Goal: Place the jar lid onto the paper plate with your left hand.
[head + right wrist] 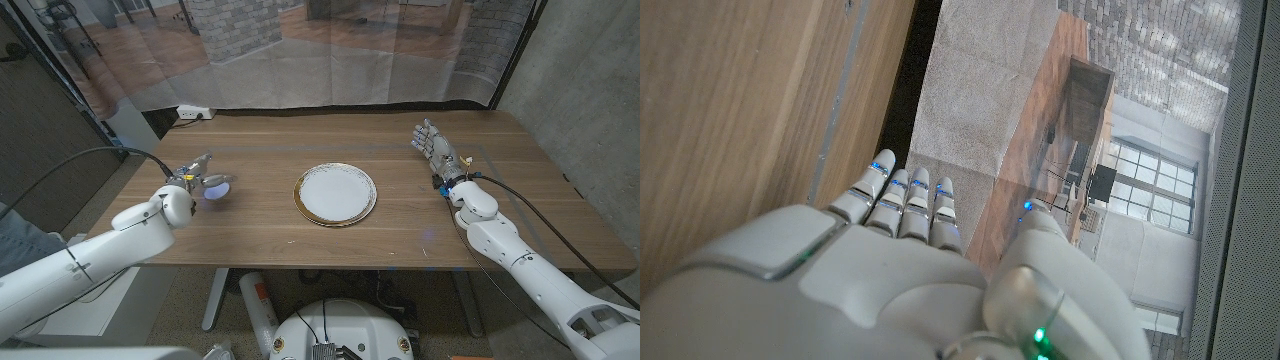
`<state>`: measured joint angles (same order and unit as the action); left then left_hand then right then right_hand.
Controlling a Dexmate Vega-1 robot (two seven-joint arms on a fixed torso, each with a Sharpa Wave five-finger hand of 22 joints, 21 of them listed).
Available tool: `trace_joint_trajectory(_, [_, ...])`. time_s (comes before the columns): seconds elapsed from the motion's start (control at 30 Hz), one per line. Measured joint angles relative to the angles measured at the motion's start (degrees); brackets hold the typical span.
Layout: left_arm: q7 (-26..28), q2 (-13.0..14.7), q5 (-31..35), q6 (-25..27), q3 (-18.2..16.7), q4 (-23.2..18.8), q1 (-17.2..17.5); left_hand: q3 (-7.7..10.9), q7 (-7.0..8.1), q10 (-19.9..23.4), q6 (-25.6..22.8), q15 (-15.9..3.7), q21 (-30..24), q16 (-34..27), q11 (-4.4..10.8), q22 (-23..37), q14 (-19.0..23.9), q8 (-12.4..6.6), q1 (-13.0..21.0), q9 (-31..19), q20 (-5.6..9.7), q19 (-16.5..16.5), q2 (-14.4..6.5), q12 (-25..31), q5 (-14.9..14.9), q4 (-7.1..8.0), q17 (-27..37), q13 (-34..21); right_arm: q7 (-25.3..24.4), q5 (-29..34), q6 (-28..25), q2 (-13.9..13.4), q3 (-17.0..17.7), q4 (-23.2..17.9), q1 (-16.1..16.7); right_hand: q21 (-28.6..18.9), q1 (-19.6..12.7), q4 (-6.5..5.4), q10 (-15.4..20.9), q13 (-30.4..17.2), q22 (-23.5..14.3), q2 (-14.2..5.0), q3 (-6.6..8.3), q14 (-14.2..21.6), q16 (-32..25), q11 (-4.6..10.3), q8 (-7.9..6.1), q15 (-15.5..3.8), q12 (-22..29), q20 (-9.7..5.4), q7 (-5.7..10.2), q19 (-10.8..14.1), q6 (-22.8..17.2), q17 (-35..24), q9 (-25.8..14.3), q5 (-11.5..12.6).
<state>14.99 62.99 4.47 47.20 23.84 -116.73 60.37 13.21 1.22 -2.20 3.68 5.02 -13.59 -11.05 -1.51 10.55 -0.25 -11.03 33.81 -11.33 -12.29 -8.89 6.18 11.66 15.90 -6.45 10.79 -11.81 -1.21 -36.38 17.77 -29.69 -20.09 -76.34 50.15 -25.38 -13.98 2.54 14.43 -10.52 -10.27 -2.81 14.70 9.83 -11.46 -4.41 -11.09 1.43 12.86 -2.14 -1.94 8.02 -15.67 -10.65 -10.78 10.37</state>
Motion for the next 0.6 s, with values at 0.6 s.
trace_joint_trajectory(0.6, [-1.8,0.0,-6.1,-2.6,0.8,2.0,-1.3,-0.11,-0.62,0.0,-0.6,0.0,0.0,0.0,0.0,0.0,0.0,-0.22,0.0,0.0,0.0,-1.4,0.0,0.0,0.2,-0.11,0.0,-0.1,-0.2,0.4,0.3,0.0,0.0,-0.2,-0.2,0.4,0.0,0.0,0.0,0.0,0.0,0.0,0.0,0.0,0.0,0.0,0.0,0.0,0.0,0.0,0.0,0.0,0.0,0.0,0.0,0.0])
